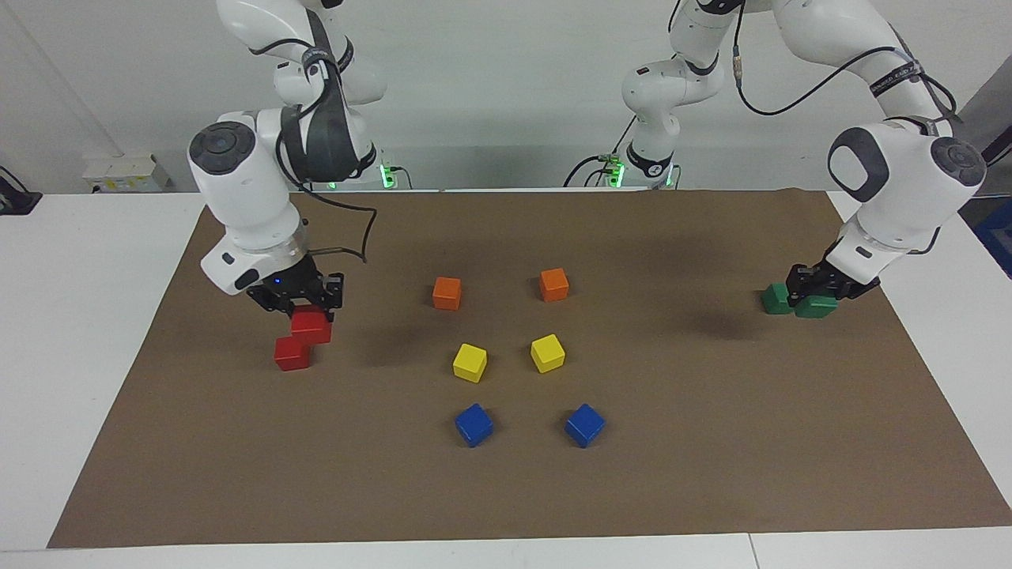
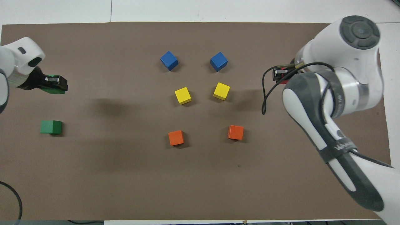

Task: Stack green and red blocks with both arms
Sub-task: 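Carry the green cube to the placed green while the right carries red, then set the green cube beside the first green and open the left gripper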

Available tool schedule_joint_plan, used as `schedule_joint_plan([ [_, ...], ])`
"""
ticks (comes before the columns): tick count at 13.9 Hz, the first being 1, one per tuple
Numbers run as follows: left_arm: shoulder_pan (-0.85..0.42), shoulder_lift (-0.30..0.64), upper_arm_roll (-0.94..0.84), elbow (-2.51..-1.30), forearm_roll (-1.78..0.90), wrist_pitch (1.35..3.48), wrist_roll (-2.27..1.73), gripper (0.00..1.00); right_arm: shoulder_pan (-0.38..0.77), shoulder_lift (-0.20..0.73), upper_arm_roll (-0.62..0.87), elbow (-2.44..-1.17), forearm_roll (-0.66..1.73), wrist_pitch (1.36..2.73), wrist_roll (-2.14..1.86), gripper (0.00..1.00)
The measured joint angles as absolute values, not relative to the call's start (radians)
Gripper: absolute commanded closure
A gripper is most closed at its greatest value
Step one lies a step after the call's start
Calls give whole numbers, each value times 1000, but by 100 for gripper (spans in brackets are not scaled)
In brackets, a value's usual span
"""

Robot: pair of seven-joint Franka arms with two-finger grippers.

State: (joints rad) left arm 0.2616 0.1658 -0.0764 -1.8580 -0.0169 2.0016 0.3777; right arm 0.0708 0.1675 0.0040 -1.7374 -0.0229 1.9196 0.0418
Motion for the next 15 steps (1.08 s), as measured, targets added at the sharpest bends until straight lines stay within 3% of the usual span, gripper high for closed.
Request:
schedule_joint_plan([
  [6, 299, 81, -78, -2150, -32, 2289, 454, 100, -26, 115, 3, -1902, -23, 2033, -73, 100],
  [15, 335, 36, -77, -2256, -41, 2365, 495, 100, -56, 111, 5, -2042, -23, 2212, -103, 100],
])
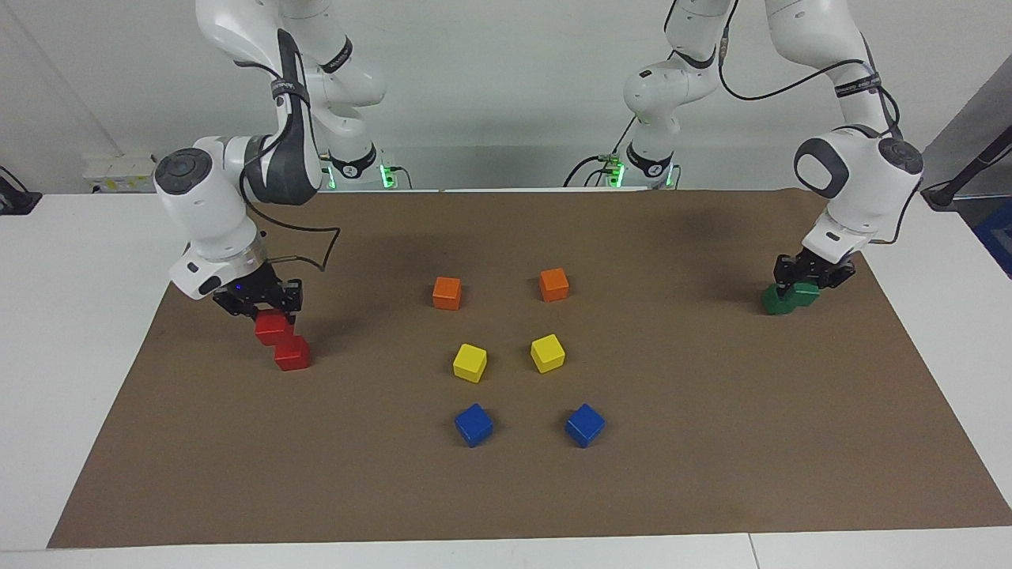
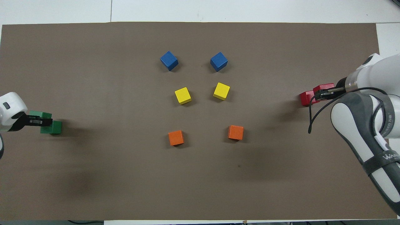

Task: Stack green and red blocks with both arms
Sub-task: 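Set the green cube beside the first green and open the left gripper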

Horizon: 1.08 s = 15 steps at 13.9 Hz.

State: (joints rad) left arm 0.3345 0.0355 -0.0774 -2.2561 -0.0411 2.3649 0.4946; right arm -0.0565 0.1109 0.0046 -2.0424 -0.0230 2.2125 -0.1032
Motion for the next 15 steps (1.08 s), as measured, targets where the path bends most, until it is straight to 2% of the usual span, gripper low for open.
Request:
schedule_joint_plan([
  [11, 335, 35, -77, -2276, -56, 2379, 496, 100, -56, 140, 5, -2079, -23, 2280, -103, 100],
  [12, 335, 34, -77, -2277, -56, 2379, 499, 69, -56, 142, 5, -2081, -23, 2295, -103, 100],
  [13, 335, 34, -77, -2278, -56, 2379, 503, 1, -57, 144, 5, -2085, -23, 2304, -103, 100],
  [15, 335, 32, -77, -2279, -56, 2379, 508, 0, -57, 147, 5, -2092, -23, 2320, -103, 100],
])
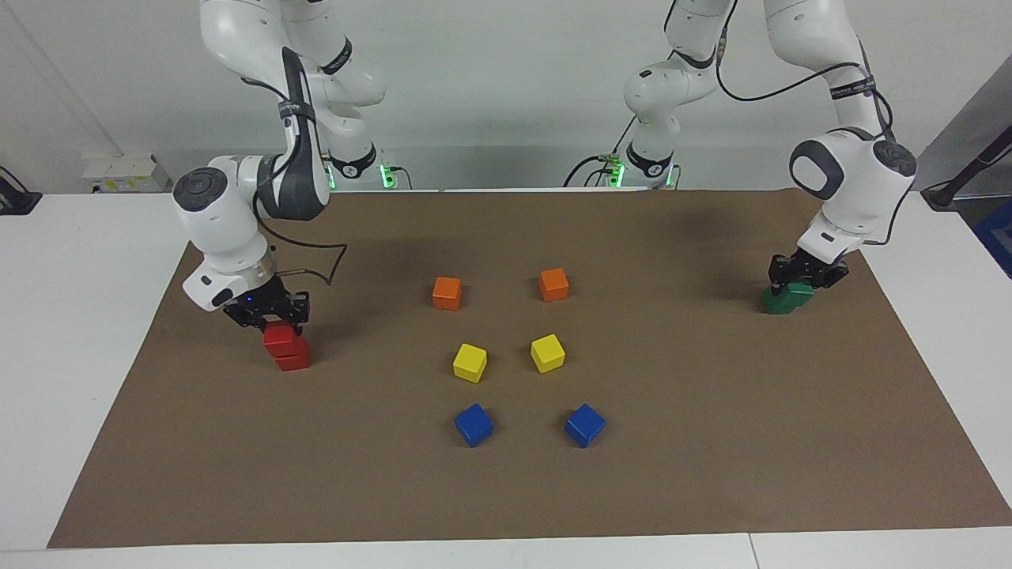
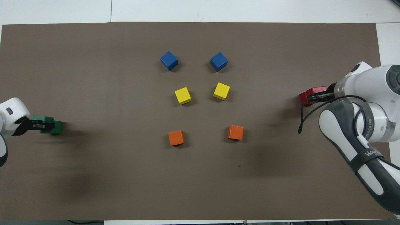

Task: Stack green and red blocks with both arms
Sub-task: 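Set the green cube beside the first green and open the left gripper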

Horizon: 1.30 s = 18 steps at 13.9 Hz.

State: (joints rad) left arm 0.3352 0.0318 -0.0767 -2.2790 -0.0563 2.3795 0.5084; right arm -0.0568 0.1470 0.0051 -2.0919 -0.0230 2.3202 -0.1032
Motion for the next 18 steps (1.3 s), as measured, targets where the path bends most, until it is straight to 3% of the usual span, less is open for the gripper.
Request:
schedule_joint_plan([
  [8, 335, 24, -77, -2256, -57, 2374, 524, 0, -57, 153, 5, -2108, -23, 2338, -103, 100],
  [18, 297, 23, -99, -1906, -65, 2055, 408, 0, -61, 153, 5, -2108, -23, 2338, -103, 100],
])
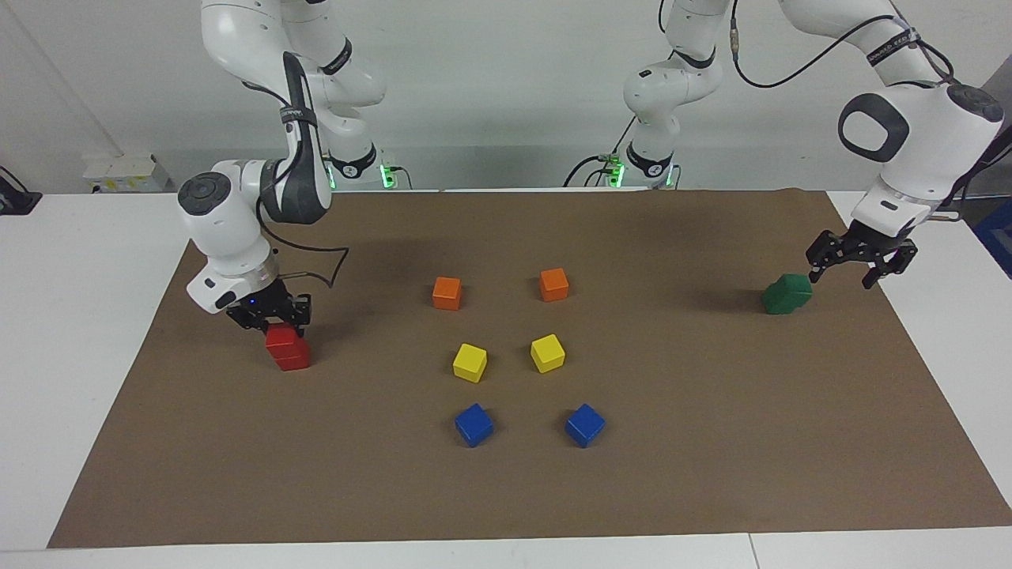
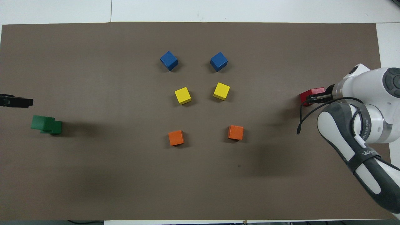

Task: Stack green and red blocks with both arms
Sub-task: 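Set the green cube beside the first green and open the left gripper, then set the red cube beside the first red and open the right gripper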

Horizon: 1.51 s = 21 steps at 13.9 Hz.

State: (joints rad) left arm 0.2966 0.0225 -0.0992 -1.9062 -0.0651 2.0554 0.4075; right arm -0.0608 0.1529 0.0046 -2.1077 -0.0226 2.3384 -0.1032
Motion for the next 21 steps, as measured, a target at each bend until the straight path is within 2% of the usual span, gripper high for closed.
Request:
schedule_joint_plan([
  [4, 199, 10, -105, -1762, -64, 1873, 169, 0, -63, 153, 4, -2108, -23, 2339, -103, 100],
  [8, 180, -8, -110, -1673, -59, 1726, 142, 0, -63, 153, 4, -2108, -23, 2339, -103, 100],
  [9, 177, -10, -110, -1657, -58, 1695, 136, 0, -63, 153, 4, -2108, -23, 2339, -103, 85],
  [10, 175, -12, -110, -1646, -58, 1667, 133, 0, -63, 153, 4, -2108, -23, 2339, -103, 61],
  [12, 175, -16, -110, -1633, -58, 1605, 129, 0, -63, 153, 4, -2108, -23, 2339, -103, 31],
  [13, 175, -18, -110, -1631, -58, 1582, 127, 0, -63, 153, 4, -2108, -23, 2339, -103, 3],
  [14, 175, -21, -110, -1630, -58, 1567, 120, 0, -63, 153, 4, -2108, -23, 2339, -103, 0],
  [21, 161, -41, -109, -1629, -35, 1549, 83, 0, -63, 156, 5, -2109, -23, 2335, -103, 0],
])
